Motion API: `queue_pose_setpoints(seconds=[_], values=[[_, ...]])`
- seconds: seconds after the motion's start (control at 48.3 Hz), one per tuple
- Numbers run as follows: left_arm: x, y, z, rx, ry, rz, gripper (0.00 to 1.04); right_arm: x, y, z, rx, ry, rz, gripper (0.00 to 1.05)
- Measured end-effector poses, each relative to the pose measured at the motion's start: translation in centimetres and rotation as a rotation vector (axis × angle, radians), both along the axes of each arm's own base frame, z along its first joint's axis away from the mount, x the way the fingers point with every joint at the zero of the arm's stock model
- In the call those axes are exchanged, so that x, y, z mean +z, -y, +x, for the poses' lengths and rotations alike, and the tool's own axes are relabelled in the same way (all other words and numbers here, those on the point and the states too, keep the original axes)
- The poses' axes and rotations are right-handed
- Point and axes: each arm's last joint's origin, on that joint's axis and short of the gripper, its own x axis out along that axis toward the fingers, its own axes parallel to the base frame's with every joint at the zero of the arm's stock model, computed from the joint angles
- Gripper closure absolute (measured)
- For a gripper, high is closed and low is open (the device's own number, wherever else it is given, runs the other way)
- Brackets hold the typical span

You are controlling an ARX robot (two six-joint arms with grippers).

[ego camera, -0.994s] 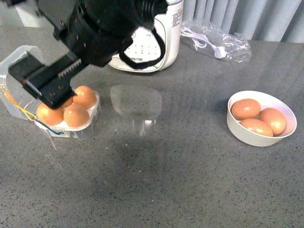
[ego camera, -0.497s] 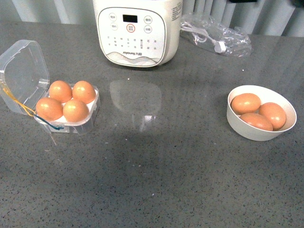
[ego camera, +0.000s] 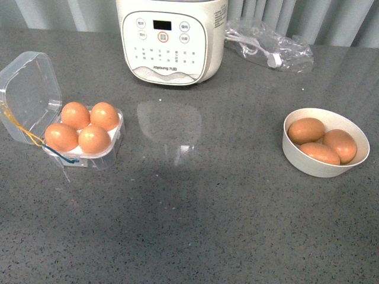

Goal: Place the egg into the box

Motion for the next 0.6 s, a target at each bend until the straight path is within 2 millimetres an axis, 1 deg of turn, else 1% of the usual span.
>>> queue_pose_setpoints(seconds=[0.207,0.269,0.373,0.497,0.6], values=[[0.0,0.0,0.0,0.0,0.0,0.0,0.07,-0.5,1.7,-2.1,-0.004,-0.007,-0.001,1.02],[0.0,0.0,0.0,0.0,0.0,0.0,0.07,-0.8,2.1,-2.6,-0.002,0.012,0.003,1.02],[0.0,0.0,0.0,0.0,0.0,0.0,0.07,-1.7,2.9,-3.8,-0.006,-0.014,0.0,1.02],[0.0,0.0,0.0,0.0,0.0,0.0,0.07,-1.5,3.5,-5.0,-0.007,-0.005,0.001,1.02],[0.0,0.0,0.0,0.0,0.0,0.0,0.07,-1.5,3.8,-5.6,-0.007,-0.007,0.001,1.02]])
